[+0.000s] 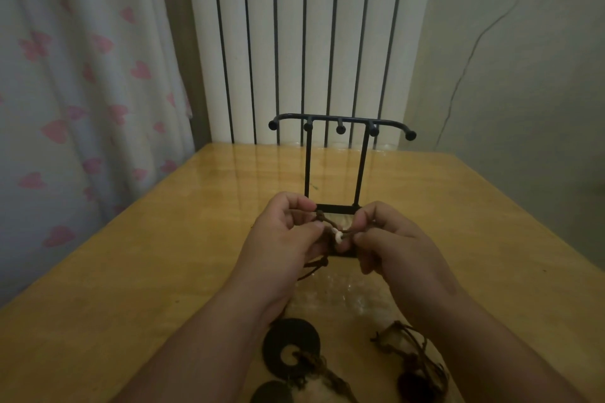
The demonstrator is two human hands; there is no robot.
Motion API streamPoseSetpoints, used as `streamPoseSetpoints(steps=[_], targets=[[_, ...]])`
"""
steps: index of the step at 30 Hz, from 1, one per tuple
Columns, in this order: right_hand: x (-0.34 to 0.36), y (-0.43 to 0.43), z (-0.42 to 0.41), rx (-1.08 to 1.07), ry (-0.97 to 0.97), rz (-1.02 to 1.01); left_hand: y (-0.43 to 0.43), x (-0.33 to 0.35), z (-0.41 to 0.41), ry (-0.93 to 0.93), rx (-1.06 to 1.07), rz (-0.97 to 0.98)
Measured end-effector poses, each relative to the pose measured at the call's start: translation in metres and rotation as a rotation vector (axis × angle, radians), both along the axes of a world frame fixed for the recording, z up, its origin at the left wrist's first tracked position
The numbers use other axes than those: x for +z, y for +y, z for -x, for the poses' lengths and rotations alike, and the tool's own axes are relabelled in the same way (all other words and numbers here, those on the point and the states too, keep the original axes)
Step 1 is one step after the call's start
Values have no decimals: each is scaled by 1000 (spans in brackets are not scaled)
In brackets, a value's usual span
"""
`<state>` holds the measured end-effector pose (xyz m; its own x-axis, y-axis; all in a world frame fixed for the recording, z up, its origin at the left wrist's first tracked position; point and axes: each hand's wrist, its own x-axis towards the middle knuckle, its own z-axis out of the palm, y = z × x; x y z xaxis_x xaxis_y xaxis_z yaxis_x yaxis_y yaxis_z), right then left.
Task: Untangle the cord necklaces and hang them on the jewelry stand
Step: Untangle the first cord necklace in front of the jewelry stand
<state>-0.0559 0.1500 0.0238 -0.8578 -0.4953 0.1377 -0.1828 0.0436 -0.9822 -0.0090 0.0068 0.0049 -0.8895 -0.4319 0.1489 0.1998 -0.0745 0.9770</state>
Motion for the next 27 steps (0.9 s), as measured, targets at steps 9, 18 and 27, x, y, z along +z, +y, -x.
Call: streamPoseSetpoints(steps=[9,18,27], targets=[[-7,2,7,8,29,5,0,1,0,11,24,18],[-9,-2,5,-117,274,-169,0,2,-2,11,34,12],[1,3,9,-234,-274,258,-3,5,-5,-20,42,104]])
